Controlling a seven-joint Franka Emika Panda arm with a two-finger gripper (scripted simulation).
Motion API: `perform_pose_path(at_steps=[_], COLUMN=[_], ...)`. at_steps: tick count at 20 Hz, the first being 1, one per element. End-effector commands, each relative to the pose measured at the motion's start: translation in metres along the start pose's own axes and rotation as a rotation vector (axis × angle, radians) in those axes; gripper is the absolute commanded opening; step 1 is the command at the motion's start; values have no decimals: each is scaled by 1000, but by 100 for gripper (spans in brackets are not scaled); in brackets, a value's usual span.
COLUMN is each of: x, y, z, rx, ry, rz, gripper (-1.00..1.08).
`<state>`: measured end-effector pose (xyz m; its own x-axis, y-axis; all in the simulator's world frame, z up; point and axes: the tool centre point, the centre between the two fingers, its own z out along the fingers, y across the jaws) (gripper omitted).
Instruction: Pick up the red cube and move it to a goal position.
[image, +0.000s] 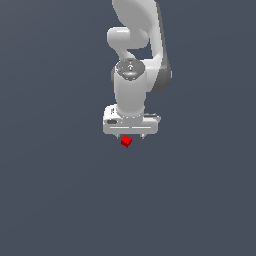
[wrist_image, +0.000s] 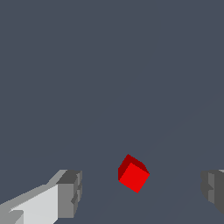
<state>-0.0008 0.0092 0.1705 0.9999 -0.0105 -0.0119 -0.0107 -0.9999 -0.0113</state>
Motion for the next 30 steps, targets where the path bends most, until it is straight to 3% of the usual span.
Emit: perform_pose_path(at_steps=[1,12,30], x=[0,-12,-64], y=[0,7,21], z=[0,26,135], rx=[0,-2,-9], ry=[0,3,14], rz=[0,98,507], gripper=[100,100,100])
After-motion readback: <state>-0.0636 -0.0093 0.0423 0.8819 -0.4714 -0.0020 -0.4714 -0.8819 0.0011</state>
